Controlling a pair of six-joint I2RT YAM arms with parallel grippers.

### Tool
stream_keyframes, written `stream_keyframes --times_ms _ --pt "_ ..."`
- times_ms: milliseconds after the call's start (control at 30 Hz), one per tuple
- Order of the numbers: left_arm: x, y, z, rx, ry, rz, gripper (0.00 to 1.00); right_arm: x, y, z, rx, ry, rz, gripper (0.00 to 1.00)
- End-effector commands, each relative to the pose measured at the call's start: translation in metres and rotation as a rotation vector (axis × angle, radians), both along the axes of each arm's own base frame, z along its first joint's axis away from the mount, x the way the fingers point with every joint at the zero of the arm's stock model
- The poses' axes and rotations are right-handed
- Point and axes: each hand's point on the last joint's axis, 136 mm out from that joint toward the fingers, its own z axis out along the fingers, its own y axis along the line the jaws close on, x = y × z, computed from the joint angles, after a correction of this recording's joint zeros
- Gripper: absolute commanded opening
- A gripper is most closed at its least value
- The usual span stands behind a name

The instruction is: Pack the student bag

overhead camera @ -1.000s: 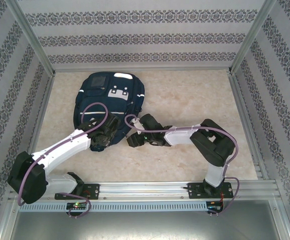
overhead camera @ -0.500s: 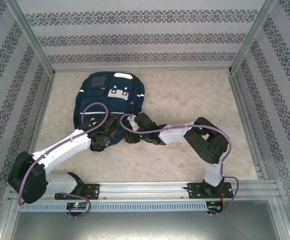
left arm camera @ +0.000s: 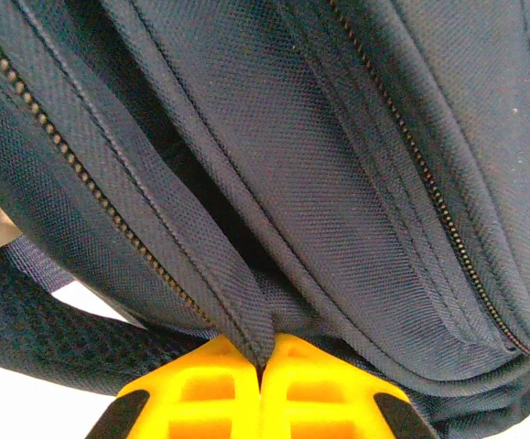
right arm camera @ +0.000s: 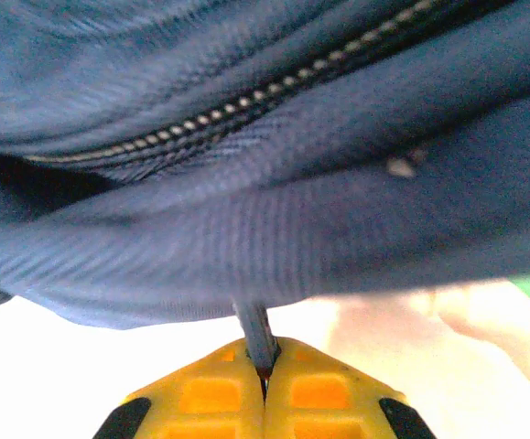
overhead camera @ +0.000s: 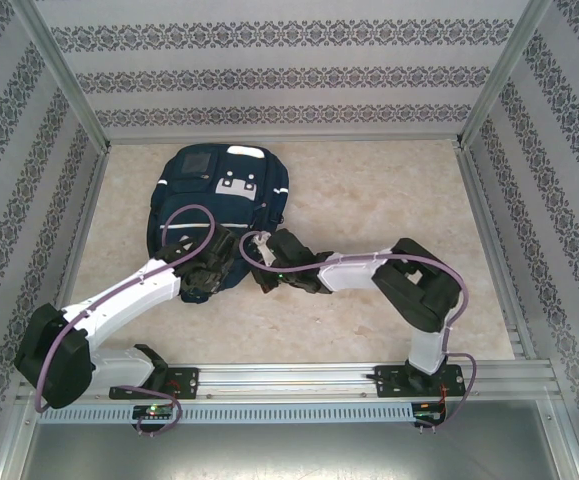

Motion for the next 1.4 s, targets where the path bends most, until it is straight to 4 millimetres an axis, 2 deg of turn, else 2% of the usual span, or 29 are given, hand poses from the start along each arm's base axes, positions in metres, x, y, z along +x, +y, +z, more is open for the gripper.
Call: stream_keyframes --times_ms 0,233,367,400,467,567,633,833,1233,1300,1367 --pt "-0.008 0.023 0.008 0.046 -0.025 0.044 0.00 0.017 -0.022 0.023 0.005 -0.047 -0.099 0.00" --pt "-0.013 0.031 0.008 0.020 -0.047 0.065 0.00 0.009 -0.034 0.029 -0.018 -0.045 -0.087 0.00" --pt "-0.009 0.028 0.011 0.003 -0.059 0.054 0.00 0.000 -0.025 0.033 -0.013 -0.052 -0.028 0.01" --pt "-0.009 0.028 0.011 0.001 -0.058 0.052 0.00 -0.002 -0.021 0.035 -0.007 -0.056 -0.011 0.06" --pt "-0.007 0.025 0.010 -0.005 -0.055 0.046 0.00 -0.006 -0.013 0.038 0.000 -0.069 0.016 0.27" --pt "-0.007 0.022 0.007 -0.013 -0.044 0.039 0.00 -0.010 -0.001 0.033 -0.025 -0.084 0.043 0.44" --pt "-0.006 0.021 0.007 -0.018 -0.043 0.038 0.00 -0.012 0.007 0.026 -0.042 -0.093 0.052 0.48" --pt "-0.006 0.019 0.007 -0.023 -0.039 0.034 0.00 -0.006 0.022 0.012 -0.079 -0.116 0.057 0.47" --pt "-0.005 0.016 0.004 -0.041 -0.033 0.043 0.00 0.012 0.046 0.003 -0.056 -0.126 0.041 0.45" --pt "-0.005 0.015 0.003 -0.044 -0.030 0.043 0.00 0.014 0.051 0.006 -0.040 -0.126 0.034 0.33" --pt "-0.005 0.015 0.002 -0.045 -0.026 0.042 0.00 0.016 0.053 0.010 -0.026 -0.127 0.020 0.12"
